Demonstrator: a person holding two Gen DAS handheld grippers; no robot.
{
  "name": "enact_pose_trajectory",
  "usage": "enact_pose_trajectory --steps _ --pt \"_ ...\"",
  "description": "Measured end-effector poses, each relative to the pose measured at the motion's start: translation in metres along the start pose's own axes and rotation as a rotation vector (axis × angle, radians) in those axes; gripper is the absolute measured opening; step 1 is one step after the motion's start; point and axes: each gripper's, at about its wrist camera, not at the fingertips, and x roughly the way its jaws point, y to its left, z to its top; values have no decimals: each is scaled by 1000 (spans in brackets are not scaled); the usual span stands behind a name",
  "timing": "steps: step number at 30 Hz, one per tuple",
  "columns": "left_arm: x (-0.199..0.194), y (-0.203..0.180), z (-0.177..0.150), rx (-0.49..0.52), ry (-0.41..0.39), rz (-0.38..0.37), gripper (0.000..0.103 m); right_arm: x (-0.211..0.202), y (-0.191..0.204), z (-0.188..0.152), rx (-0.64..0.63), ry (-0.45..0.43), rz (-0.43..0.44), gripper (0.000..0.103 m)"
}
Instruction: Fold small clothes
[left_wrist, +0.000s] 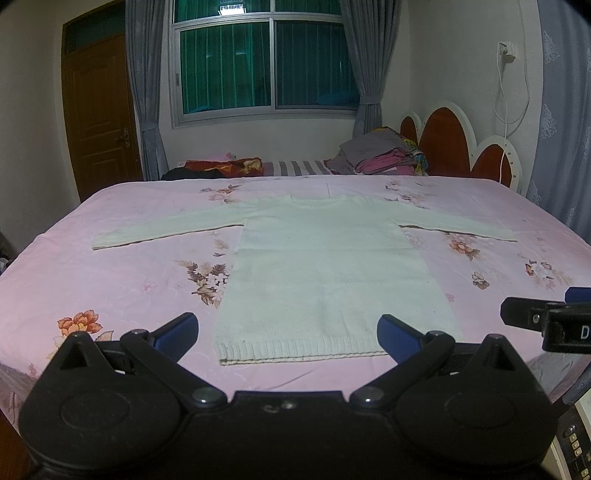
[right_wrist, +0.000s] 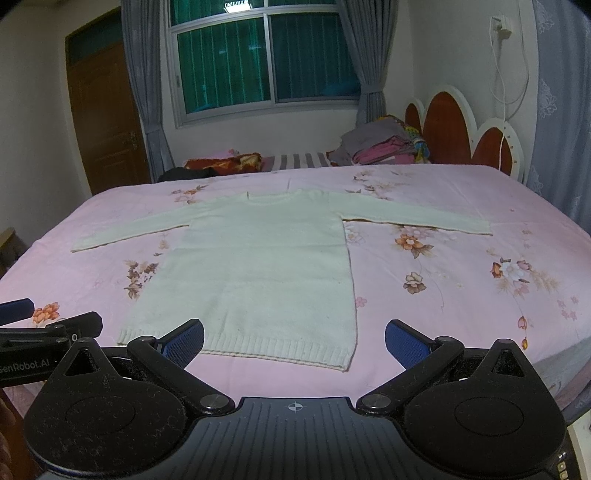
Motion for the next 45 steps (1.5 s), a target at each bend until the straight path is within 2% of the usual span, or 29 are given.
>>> enact_pose_trajectory --steps 27,37,45 --pt "9 3 3 17 -8 3 103 10 1 4 4 -1 -11 103" --pt "49 7 26 28 -11 -22 103 42 -4 28 20 -7 -53 103" --pt "92 20 59 51 -28 -62 103 83 -1 59 40 -20 -97 103"
